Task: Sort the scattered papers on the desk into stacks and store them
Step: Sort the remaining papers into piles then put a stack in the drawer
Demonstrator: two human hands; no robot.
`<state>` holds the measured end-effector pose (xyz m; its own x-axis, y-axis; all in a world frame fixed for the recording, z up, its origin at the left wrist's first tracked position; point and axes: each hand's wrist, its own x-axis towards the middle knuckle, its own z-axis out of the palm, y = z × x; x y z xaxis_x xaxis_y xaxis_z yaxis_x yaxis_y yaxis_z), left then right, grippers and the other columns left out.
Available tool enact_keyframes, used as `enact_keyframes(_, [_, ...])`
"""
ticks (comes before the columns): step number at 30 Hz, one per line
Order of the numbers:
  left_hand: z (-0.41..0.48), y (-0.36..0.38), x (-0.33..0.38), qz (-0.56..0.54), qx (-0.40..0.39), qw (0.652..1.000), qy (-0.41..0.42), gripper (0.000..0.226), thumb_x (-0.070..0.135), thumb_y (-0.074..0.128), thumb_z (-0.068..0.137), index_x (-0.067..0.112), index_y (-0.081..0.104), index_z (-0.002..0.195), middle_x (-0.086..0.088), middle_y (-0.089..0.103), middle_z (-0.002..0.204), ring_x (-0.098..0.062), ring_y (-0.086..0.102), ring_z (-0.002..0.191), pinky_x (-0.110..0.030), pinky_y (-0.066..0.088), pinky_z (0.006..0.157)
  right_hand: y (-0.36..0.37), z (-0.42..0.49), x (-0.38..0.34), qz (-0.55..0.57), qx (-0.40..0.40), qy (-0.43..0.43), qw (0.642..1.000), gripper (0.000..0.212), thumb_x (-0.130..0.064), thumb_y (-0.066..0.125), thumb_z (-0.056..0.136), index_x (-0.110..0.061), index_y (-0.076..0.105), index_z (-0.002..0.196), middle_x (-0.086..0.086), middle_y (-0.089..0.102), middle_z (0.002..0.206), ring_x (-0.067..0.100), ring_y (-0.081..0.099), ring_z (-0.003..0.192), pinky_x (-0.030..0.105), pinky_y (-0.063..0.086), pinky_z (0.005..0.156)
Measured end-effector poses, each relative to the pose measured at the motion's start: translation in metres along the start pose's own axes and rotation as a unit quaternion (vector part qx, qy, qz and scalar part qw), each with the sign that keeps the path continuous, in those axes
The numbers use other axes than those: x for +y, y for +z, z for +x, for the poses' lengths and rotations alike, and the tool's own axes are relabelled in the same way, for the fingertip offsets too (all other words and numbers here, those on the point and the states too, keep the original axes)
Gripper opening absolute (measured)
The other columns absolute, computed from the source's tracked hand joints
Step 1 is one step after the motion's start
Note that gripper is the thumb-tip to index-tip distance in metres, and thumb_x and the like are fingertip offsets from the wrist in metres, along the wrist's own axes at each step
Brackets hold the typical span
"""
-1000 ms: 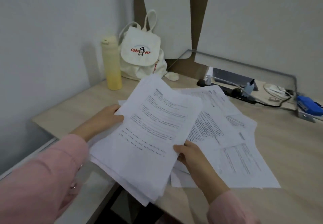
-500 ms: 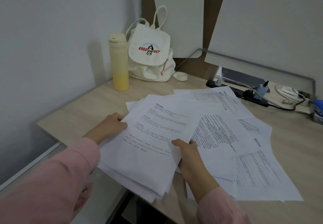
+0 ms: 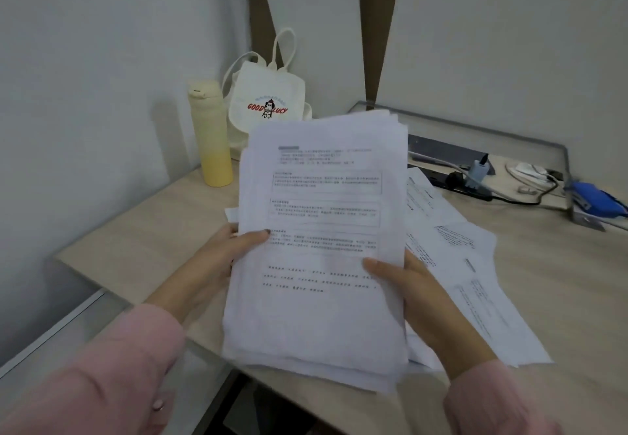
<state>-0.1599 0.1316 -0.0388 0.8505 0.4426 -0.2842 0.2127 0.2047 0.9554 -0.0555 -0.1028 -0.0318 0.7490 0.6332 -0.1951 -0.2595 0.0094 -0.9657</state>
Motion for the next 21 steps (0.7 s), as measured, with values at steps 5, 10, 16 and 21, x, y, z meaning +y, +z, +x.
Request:
enact_keyframes(5, [-0.001,0.061,0.032,-0.047,0.011,0.986,0.158,0.093,0.037,0.078,0.053,0.016,0.039,0.135,0.000,0.062,0.127,-0.018,0.064,0.110,-0.038,0.053,0.091,-0.052,-0.029,-0.046,-0.076,0.035,-0.112,0.990,0.033,-0.007,0.060,0.082,-0.018,0.066,0.113,-0.001,0.072,0.111,0.021,0.068,0.102,0.039,0.051,0.089])
enact_keyframes(10, [-0.009,0.120,0.032,-0.005,-0.010,0.967,0.253,0.044,0.020,0.070,0.070,0.021,0.057,0.112,0.008,0.067,0.105,-0.004,0.068,0.088,-0.018,0.056,0.071,-0.097,-0.045,-0.059,-0.104,0.046,-0.172,0.978,0.038,-0.008,0.065,0.075,-0.023,0.066,0.110,-0.002,0.070,0.114,0.015,0.066,0.105,0.031,0.055,0.089])
enact_keyframes(16, [-0.015,0.152,0.021,0.024,-0.008,0.957,0.289,0.032,-0.001,0.059,0.086,0.029,0.056,0.099,0.015,0.062,0.100,0.016,0.062,0.079,-0.004,0.048,0.069,-0.120,-0.048,-0.048,-0.085,0.077,-0.183,0.976,0.056,-0.017,0.074,0.067,-0.017,0.059,0.121,-0.002,0.068,0.117,0.021,0.063,0.110,0.032,0.055,0.088])
enact_keyframes(21, [-0.024,0.158,0.039,-0.001,-0.021,0.940,0.340,0.029,0.003,0.065,0.082,0.026,0.057,0.098,0.014,0.065,0.097,0.010,0.065,0.082,-0.009,0.050,0.068,-0.122,-0.054,-0.068,-0.050,0.083,-0.222,0.970,0.044,-0.015,0.069,0.068,-0.016,0.065,0.112,0.002,0.071,0.112,0.021,0.067,0.103,0.036,0.055,0.087])
